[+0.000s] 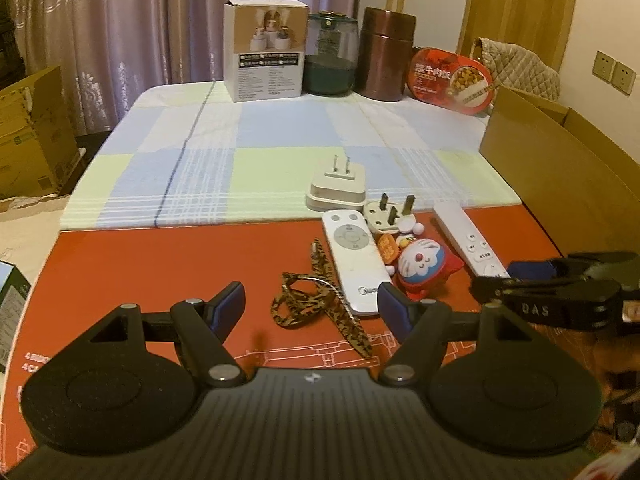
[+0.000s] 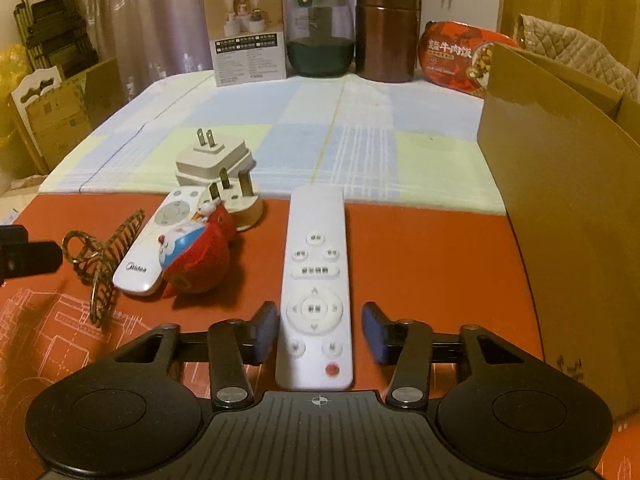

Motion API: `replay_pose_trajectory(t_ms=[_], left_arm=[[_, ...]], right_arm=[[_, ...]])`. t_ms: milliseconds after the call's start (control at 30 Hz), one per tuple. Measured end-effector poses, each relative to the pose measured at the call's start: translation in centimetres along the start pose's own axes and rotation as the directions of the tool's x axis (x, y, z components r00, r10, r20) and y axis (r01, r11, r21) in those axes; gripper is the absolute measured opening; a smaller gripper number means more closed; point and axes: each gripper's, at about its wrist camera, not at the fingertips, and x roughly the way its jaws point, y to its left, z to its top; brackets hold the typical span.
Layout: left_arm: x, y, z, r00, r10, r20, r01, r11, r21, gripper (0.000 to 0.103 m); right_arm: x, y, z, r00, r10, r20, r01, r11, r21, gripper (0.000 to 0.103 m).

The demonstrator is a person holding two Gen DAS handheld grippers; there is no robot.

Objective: Organize rigid objects
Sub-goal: 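Grasp the long white remote with the right tool while the left tool grasps the leopard-print lanyard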

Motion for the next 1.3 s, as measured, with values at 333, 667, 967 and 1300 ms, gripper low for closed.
replay_pose_trajectory(t_ms=[333, 667, 967, 1300], left_arm=[[2.6, -0.1, -0.3, 0.999, 0.028, -0.016, -0.028, 1.000, 0.001, 0.069], [4.8, 0.3, 0.4, 0.998, 0.051, -0.042, -0.050, 0.999, 0.016, 0.057], [5.7, 0.3, 0.5, 0.995, 0.070, -0.068, -0.065, 0.995, 0.071, 0.043], [6.3, 0.1, 0.7, 0.995, 0.058, -0.082, -0.049, 0.993, 0.107, 0.036]], right_arm=[[1.7, -1.3, 1.6, 0.999, 0.003, -0.040, -0.004, 1.000, -0.021, 0.048], [1.5, -1.8, 1.6, 0.999, 0.012, -0.030, -0.012, 1.000, -0.007, 0.046], [1.6, -1.8, 1.6, 1.000, 0.006, -0.029, -0.006, 1.000, 0.000, 0.046], [2.4, -2.0, 2.1, 1.000, 0.017, -0.003, -0.017, 1.000, -0.020, 0.046]])
